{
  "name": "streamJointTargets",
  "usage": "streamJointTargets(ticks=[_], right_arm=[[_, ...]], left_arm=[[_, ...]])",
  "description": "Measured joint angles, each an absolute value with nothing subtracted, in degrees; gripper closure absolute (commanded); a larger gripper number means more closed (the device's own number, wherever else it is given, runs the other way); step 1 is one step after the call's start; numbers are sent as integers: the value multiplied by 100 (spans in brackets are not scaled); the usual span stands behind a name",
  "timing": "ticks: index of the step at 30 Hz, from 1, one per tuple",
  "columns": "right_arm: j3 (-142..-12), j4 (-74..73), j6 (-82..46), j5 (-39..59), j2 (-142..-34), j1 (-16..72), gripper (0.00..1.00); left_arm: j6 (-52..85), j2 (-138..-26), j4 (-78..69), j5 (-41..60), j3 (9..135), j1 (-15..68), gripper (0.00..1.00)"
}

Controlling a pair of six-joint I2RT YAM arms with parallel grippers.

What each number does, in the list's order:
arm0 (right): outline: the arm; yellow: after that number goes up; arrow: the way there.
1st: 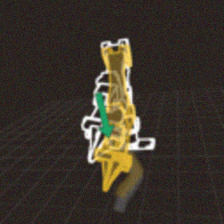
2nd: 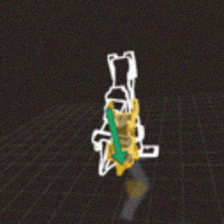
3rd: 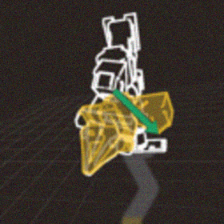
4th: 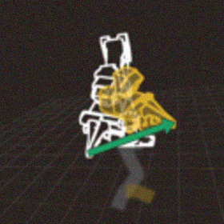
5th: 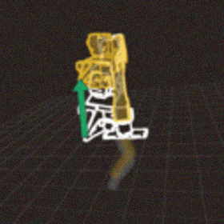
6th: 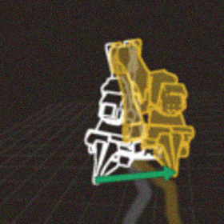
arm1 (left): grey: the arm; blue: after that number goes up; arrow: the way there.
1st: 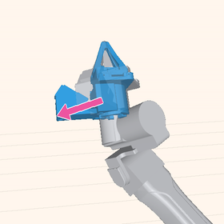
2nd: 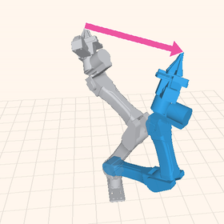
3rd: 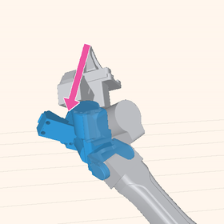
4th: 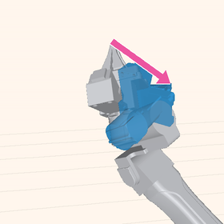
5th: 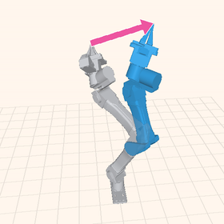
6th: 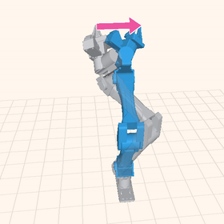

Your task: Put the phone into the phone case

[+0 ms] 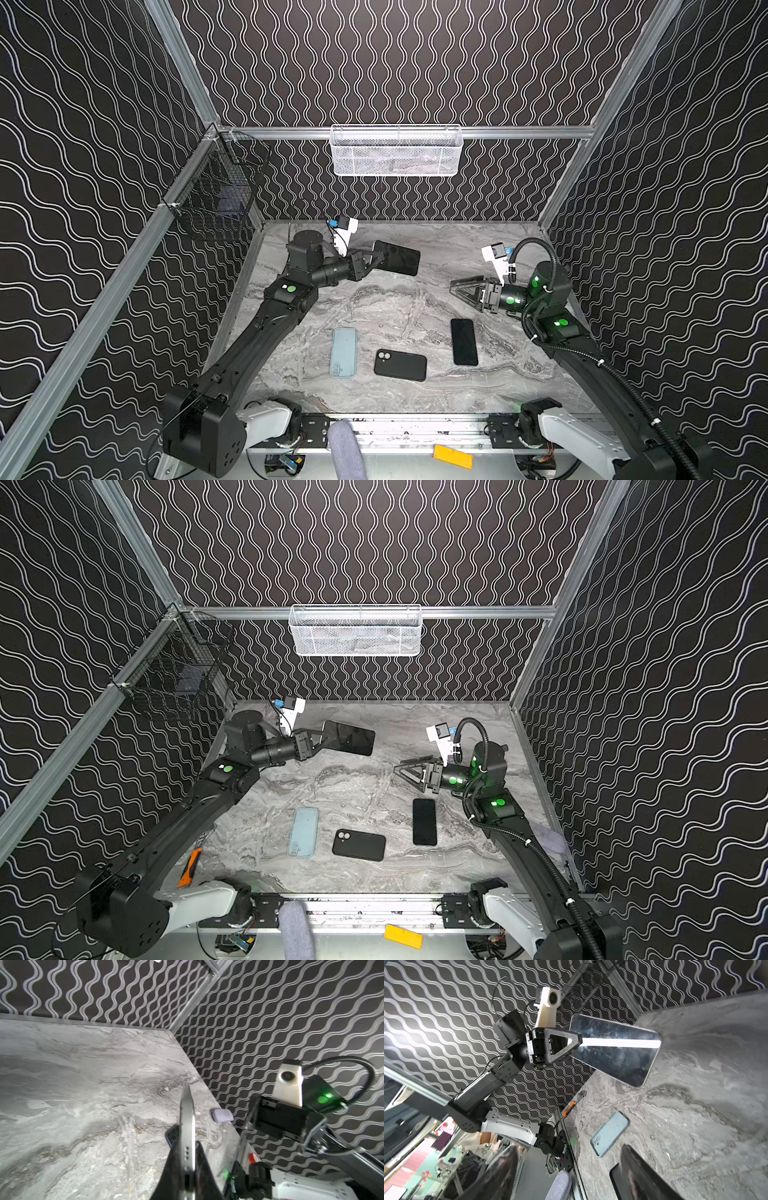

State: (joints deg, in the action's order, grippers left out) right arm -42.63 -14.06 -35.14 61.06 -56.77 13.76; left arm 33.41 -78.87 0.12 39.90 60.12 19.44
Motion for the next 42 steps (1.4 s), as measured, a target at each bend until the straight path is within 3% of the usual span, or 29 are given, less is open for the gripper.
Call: streamJointTargets(ticks=[10, 21, 26, 33, 42], right_arm=[[-3955, -3135, -4388, 6222, -6449, 1372, 17], [-3760, -6678, -6646, 6744, -7966, 1380, 27], [-3892, -7533, -7271, 6840, -8324, 1481, 30], [-3964, -7649, -7371, 6764, -8429, 1533, 29], [-3752, -6193, -6469, 5771, -7428, 1761, 28]], left_arm=[[4355, -7915, -558, 4628, 5730, 1922, 100], [4847, -7933, -1033, 4956, 5612, 1925, 100], [5026, -7979, -1111, 5013, 5596, 1925, 100], [5087, -7983, -1179, 4995, 5640, 1920, 100], [5581, -7876, -1883, 4462, 5406, 1925, 100]])
